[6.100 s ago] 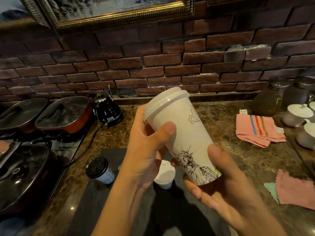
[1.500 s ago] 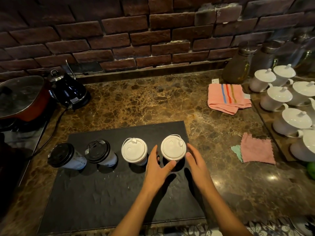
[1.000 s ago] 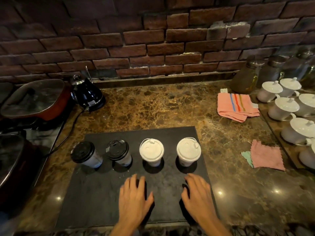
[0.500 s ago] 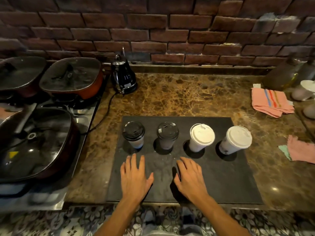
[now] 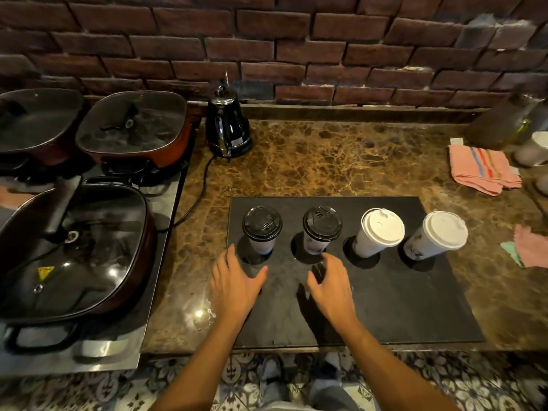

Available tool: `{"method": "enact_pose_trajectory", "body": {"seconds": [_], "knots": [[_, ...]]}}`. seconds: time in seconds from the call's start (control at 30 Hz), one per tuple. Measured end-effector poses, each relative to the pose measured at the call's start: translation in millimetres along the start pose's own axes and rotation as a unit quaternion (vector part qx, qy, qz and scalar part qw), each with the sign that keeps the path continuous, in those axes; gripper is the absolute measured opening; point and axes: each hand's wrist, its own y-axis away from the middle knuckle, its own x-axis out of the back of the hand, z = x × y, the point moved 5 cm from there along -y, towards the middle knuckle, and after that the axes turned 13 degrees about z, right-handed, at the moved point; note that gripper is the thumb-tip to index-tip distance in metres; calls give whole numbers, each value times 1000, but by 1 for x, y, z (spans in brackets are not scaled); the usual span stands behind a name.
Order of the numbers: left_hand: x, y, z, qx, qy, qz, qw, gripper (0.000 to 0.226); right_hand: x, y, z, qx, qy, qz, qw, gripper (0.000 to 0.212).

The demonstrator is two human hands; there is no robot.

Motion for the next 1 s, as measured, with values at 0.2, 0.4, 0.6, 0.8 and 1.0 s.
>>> {"method": "enact_pose_trajectory", "body": {"seconds": [0.2, 0.4, 0.6, 0.8, 1.0], "knots": [[-24, -25, 16, 153, 280, -102, 942, 114, -8, -25, 5, -163, -153, 31, 974, 87], [-32, -35, 34, 171, 383, -111, 901, 114, -15, -50, -6, -185, -257, 24, 948, 100], [-34, -42, 43, 167, 398, -100, 896, 108, -21, -69, -4, -179, -304, 51, 934, 102], [-31, -46, 50, 181, 410, -83, 890, 97, -20, -82, -2, -146, -322, 71, 933, 98], [-29, -46, 52, 181, 407, -76, 892, 94, -23, -88, -3, -131, -326, 54, 935, 94]]}}
